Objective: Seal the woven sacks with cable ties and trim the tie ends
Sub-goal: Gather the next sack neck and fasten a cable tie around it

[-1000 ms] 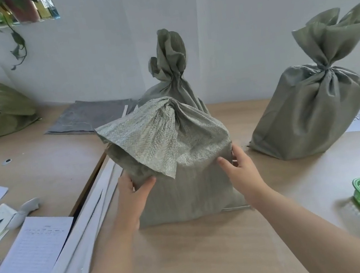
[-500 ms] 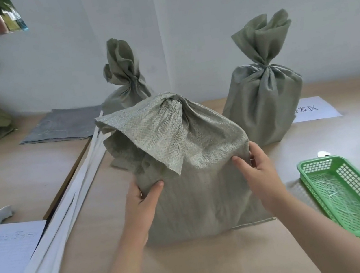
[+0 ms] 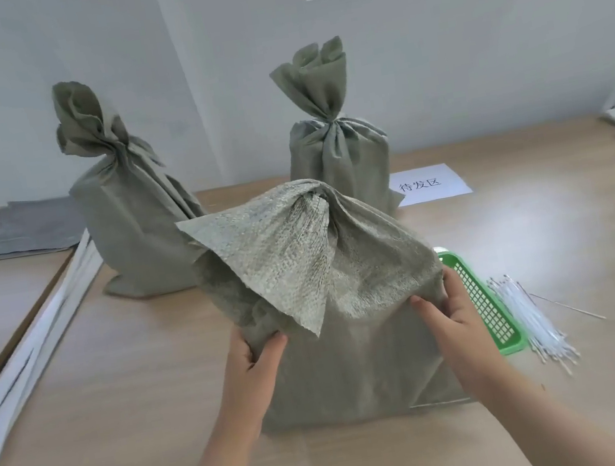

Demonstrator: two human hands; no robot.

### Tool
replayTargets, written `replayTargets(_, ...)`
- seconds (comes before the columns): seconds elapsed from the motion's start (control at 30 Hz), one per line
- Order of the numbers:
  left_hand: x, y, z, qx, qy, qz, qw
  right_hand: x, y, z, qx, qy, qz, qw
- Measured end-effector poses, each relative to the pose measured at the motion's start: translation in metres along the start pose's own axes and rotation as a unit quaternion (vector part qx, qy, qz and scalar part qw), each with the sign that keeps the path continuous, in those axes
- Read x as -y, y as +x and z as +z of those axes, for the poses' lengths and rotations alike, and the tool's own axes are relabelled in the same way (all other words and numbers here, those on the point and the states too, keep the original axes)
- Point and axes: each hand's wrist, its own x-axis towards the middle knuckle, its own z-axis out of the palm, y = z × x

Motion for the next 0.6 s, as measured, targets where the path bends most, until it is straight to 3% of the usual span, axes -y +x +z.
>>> replayTargets(0.23, -0.007, -0.032, 0.02, 0.002, -0.021, 0.004, 1.0, -0.008, -0.024, -0.025, -0.011, -0.004, 0.017, 1.0)
replayTargets(0.6, -0.012, -0.023, -0.012, 0.031, -0.053, 0.047, 0.997, 0.003, -0.034, -0.011, -0.014, -0.053, 0.025, 0.998)
